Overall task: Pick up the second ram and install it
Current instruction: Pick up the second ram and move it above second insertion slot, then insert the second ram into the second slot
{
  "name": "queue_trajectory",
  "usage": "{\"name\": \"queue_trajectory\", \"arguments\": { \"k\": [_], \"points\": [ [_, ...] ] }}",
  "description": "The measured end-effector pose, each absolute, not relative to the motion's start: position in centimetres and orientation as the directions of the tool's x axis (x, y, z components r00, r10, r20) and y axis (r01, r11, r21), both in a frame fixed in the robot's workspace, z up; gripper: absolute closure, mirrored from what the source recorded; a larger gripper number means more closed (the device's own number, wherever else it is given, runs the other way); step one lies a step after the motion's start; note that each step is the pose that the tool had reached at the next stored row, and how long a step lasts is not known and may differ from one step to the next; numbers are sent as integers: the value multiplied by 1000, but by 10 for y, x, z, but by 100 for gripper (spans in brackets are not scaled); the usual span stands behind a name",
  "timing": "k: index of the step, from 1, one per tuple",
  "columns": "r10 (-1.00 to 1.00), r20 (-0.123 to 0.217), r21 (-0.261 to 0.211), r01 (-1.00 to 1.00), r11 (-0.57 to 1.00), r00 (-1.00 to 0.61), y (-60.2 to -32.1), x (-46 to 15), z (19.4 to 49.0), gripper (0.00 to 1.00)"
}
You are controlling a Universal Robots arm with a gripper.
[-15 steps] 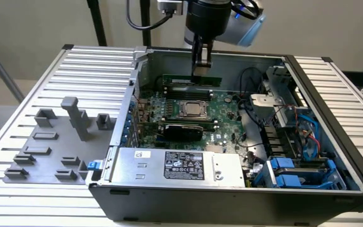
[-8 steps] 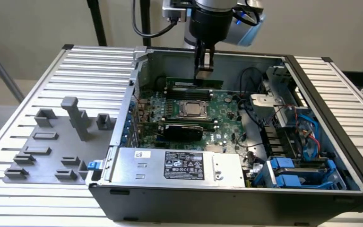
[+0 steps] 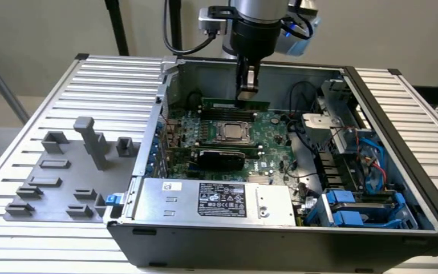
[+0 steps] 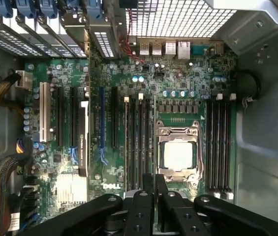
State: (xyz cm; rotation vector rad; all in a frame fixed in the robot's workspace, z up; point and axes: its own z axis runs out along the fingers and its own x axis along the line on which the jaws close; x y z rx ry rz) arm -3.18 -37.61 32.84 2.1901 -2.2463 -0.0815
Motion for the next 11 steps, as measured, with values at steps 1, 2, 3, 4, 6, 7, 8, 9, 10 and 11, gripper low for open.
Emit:
{"name": "queue_trajectory", "arguments": {
  "k": [1, 2, 3, 4, 6, 7, 8, 9, 10, 11],
  "points": [
    [-999, -34, 39, -999, 28, -30, -376, -32, 327, 87],
    [-999, -34, 39, -999, 33, -35, -376, -32, 326, 87],
    [-999, -34, 38, -999, 39, -40, -376, -32, 325, 87],
    [-998, -34, 38, -998, 43, -44, -376, -32, 323, 87],
    [-998, -34, 37, -998, 46, -48, -376, -31, 322, 87],
    [-998, -34, 37, -998, 46, -48, -376, -31, 322, 87],
    [-998, -34, 37, -998, 47, -48, -376, -32, 322, 87],
    [-998, -34, 37, -998, 47, -48, -376, -32, 322, 87],
    [-998, -34, 37, -998, 47, -48, -376, -32, 322, 87],
    [-998, -34, 37, -998, 47, -48, -376, -32, 322, 87]
  ]
}}
